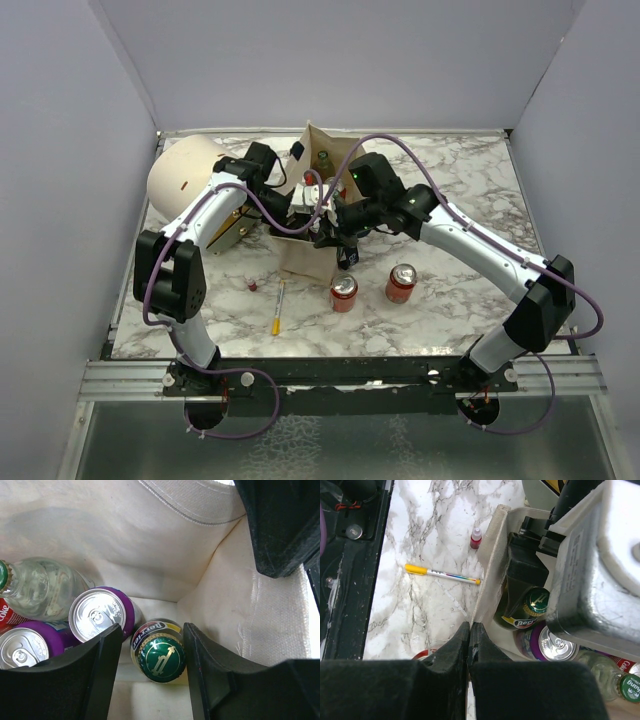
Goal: Place the beverage into the canvas bag
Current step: Place the drink in the canvas bag.
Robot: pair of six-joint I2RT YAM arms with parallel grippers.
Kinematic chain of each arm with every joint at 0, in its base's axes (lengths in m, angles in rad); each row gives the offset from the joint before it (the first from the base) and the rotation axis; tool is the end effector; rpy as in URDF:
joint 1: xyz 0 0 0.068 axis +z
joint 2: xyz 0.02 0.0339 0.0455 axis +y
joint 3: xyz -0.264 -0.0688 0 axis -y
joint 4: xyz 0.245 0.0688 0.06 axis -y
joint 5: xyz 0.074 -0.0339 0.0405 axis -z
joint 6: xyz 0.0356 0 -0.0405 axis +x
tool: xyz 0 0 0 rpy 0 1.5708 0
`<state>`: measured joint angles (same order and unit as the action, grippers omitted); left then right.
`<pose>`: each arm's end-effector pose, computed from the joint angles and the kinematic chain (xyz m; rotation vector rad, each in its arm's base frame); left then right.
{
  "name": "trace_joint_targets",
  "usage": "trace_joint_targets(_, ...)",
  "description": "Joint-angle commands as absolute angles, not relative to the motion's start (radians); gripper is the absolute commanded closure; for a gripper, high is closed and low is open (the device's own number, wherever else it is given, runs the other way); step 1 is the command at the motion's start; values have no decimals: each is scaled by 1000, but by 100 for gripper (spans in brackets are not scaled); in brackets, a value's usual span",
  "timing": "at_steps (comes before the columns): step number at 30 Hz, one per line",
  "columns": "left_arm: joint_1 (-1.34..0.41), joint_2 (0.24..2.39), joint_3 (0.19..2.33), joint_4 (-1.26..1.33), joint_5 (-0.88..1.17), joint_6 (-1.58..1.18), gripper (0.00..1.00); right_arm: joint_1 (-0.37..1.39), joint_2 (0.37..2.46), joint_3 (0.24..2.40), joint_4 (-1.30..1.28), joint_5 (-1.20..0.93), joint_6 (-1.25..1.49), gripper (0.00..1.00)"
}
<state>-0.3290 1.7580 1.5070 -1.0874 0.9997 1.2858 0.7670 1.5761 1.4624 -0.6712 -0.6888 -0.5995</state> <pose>0.3148 -0.1391 0.2794 1.7655 1.4863 -0.9928 0.2316 0.2546 0.3376 -1.6955 1.5480 0.8904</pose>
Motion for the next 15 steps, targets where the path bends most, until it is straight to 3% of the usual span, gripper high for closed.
trace_joint_targets(1, -328, 1766, 1485, -1154, 943, 1292, 44, 770, 1532, 1445, -695, -660, -607, 99)
trace_joint_targets(11, -326, 1741, 1585, -1182, 980, 1275, 27, 770, 1526, 1460, -699, -667, -611, 99)
trace_joint_targets(15, -323, 1713, 1615, -1181, 982, 1251, 24, 769, 1517, 1460, -701, -674, -615, 94)
